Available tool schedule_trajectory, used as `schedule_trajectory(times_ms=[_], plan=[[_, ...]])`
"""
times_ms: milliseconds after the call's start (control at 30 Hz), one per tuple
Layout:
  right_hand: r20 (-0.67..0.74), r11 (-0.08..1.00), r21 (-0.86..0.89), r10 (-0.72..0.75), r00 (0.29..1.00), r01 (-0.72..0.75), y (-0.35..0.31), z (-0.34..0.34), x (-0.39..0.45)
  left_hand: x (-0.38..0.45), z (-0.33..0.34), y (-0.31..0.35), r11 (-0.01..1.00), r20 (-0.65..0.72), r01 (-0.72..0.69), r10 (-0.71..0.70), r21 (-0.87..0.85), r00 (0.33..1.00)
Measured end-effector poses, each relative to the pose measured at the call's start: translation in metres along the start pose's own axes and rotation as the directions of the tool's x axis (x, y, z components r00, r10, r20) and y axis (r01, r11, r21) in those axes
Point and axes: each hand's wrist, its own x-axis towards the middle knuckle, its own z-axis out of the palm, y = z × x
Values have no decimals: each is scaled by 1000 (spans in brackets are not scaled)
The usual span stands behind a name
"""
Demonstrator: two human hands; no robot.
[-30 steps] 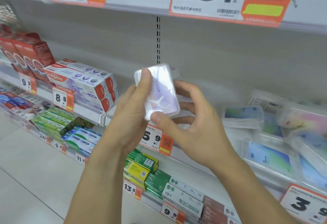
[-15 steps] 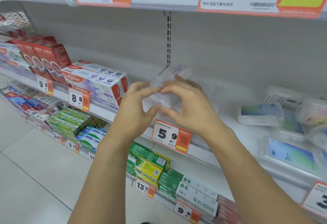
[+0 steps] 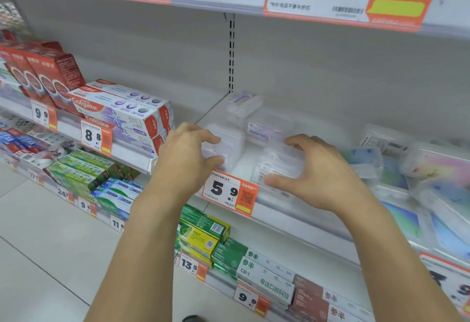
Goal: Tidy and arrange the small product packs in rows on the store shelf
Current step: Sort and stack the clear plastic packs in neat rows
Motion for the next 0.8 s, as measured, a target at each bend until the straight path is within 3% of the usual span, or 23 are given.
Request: schedule_trajectory(times_ms=[67,167,267,333,433,500,667,800], plan=[[-28,993,114,-24,999,27,7,-5,-2,-4,-1,8,998,-43,-69,68,-14,997],[-50,853,491,-176,983,177,8,-12,-4,-14,-6,39,923,-124,-137,98,-359,987],[-130,613,723,-334,933,320,5,-15,-7,-17,-10,64,753,105,29,53,-657,993],[-132,602,725,-355,925,335,6,-17,-7,-16,-9,68,667,210,101,85,-738,974],[-32,758,608,-271,962,233,11,-21,-8,-17,-6,67,636,130,6,150,-772,980],[62,797,589,-209,976,133,13,-24,-10,-20,-2,69,622,80,-68,207,-780,975],[109,667,744,-87,990,-23,19,-24,-9,-22,4,63,546,56,-100,262,-832,963],[17,462,887,-14,1000,-9,16,-25,-7,-24,1,66,661,47,-127,238,-740,970]])
